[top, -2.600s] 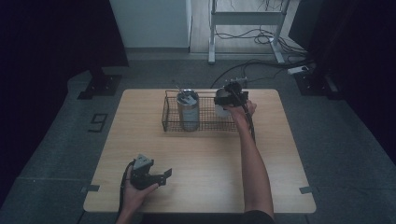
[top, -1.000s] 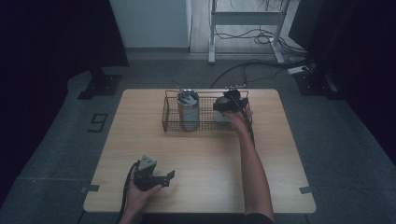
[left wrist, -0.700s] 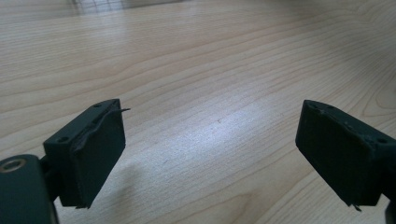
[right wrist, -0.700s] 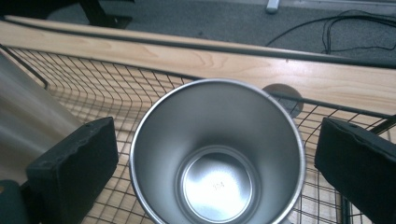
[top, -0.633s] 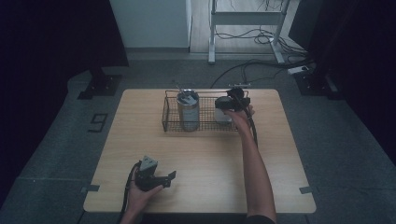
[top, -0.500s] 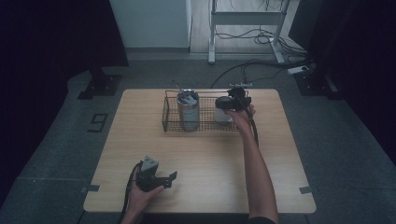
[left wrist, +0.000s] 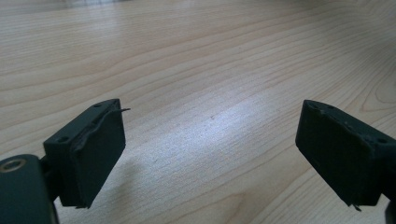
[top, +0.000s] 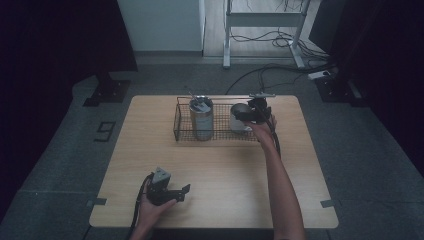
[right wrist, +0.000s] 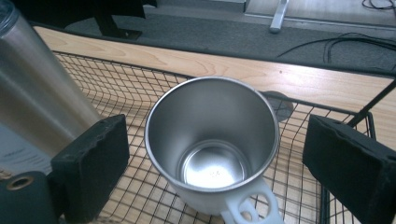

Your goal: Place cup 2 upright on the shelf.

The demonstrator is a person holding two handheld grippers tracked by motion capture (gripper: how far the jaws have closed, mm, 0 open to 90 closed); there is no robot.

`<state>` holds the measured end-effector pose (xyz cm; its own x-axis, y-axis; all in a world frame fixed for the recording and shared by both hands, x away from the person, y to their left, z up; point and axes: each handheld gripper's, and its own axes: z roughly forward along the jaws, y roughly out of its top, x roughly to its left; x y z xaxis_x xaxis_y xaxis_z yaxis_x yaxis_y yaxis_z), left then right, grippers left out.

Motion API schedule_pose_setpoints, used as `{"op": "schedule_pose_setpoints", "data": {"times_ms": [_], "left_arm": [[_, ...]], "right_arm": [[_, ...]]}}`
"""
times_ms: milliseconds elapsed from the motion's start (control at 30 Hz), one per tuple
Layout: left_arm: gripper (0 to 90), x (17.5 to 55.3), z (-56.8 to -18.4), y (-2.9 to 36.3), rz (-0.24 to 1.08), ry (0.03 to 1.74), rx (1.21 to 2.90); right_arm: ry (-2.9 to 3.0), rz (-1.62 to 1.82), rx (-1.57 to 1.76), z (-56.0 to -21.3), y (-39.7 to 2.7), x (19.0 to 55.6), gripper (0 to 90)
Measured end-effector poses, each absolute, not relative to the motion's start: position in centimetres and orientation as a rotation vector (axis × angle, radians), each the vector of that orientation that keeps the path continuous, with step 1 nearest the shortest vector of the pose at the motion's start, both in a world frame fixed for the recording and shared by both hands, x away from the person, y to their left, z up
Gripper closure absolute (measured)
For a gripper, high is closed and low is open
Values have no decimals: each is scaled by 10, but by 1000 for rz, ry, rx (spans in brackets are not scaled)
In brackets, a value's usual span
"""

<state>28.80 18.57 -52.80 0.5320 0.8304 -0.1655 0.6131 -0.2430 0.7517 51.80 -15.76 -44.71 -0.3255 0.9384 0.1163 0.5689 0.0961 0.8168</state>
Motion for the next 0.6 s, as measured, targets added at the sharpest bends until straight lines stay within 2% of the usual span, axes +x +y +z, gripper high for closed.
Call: {"op": "schedule_pose_setpoints", "data": {"times_ms": [600], "left_arm": [[87,289,-528,190,353,1185,1965]], "right_arm": [[1971,1147,1401,-454,-168,479,131]]}}
